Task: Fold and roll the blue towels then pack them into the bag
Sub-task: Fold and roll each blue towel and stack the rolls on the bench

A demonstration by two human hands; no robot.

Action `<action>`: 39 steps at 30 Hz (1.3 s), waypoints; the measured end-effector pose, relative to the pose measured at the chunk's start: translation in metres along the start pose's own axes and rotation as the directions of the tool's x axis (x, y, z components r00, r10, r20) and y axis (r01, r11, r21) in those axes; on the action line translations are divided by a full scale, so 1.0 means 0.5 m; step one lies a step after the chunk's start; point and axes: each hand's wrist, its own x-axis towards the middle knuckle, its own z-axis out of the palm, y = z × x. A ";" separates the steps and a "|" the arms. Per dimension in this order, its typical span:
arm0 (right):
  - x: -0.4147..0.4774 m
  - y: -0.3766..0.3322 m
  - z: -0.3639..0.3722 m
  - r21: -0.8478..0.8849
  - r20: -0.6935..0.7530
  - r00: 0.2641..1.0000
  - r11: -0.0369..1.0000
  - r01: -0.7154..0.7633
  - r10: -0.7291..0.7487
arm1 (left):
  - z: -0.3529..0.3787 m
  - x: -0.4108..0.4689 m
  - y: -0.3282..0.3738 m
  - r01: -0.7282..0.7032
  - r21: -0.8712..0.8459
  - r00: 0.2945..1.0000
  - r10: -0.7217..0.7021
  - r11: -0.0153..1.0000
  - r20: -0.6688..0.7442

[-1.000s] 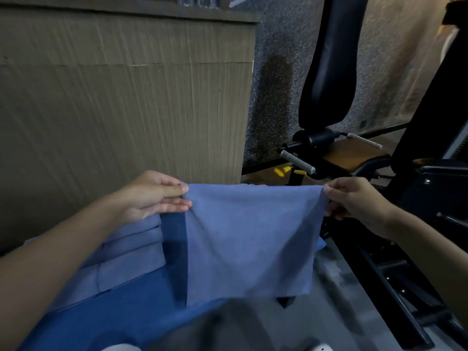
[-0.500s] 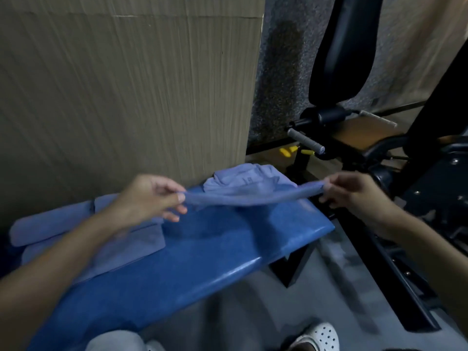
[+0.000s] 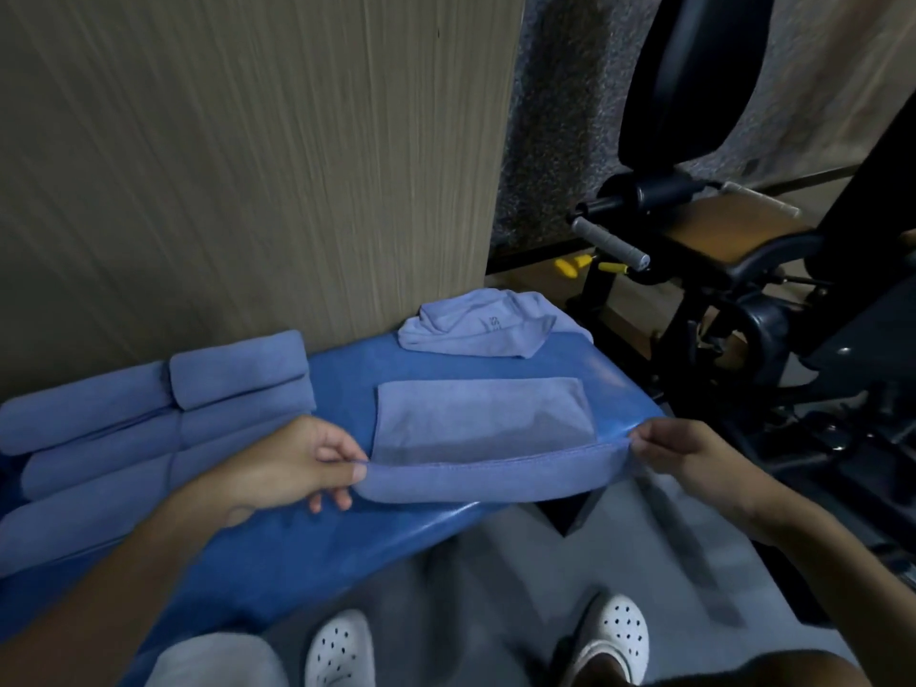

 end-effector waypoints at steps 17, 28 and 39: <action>0.278 0.094 0.101 0.010 -0.520 0.854 1.000 0.027 -0.018 | 0.063 0.312 -0.068 -0.127 -0.069 0.774 0.056 0.989 -0.630; 0.307 0.116 0.116 -0.247 -0.497 0.865 0.967 -0.060 -0.073 | 0.051 0.354 -0.079 -0.029 0.043 0.745 0.050 0.999 -0.666; 0.299 0.115 0.113 -0.281 -0.478 0.877 0.955 -0.096 -0.053 | 0.060 0.354 -0.068 0.005 0.132 0.736 0.086 0.991 -0.672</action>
